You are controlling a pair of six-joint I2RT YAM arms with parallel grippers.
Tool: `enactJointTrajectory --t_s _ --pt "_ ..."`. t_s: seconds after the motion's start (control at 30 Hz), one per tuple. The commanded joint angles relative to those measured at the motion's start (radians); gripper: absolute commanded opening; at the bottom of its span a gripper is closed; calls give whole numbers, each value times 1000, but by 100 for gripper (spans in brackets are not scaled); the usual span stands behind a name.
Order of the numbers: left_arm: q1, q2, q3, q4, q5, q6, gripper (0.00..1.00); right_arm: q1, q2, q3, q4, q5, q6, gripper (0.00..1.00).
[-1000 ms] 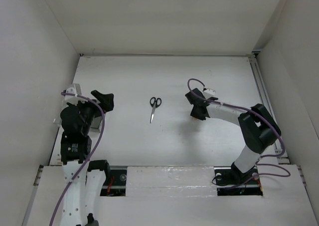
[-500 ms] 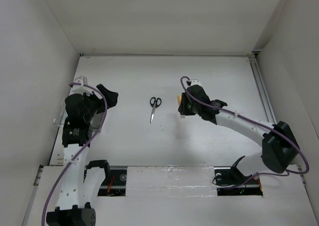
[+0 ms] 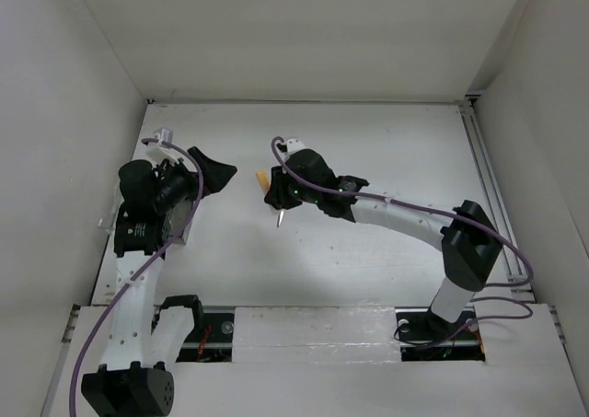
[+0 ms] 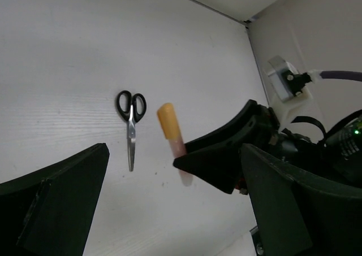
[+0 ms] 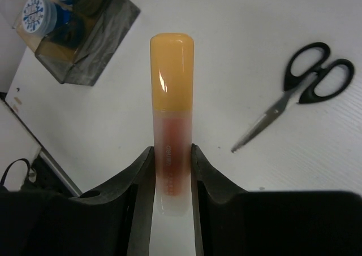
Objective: Sort the stationery into containers
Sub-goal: Pick up the stationery from the center of the board.
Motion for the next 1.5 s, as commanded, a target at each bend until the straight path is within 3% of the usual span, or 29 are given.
enactJointTrajectory --t_s 0.0,0.2,0.53,0.7,1.0,1.13,1.27,1.3,1.4,1.47 --pt "-5 -5 29 86 105 -37 100 30 40 105 72 -29 18 0" --pt "-5 4 -31 138 145 -47 100 67 73 182 111 -83 28 0" --pt "-5 44 -62 157 165 -37 99 76 27 146 238 -157 75 0" --pt "-5 54 -62 157 165 -28 91 76 9 128 270 -166 84 0" --pt "-5 81 -62 157 165 -17 64 85 -10 106 300 -185 84 0" --pt "-5 81 -62 148 144 -8 57 94 -10 97 310 -195 84 0" --pt "-5 90 -53 148 135 -8 35 94 -10 88 320 -195 93 0" --pt "-5 90 -53 148 135 -8 20 94 -10 88 329 -195 93 0" --pt "-5 112 -18 125 113 -8 0 94 -1 88 329 -195 93 0" --pt "-5 127 10 80 75 30 0 94 -1 88 329 -195 93 1"
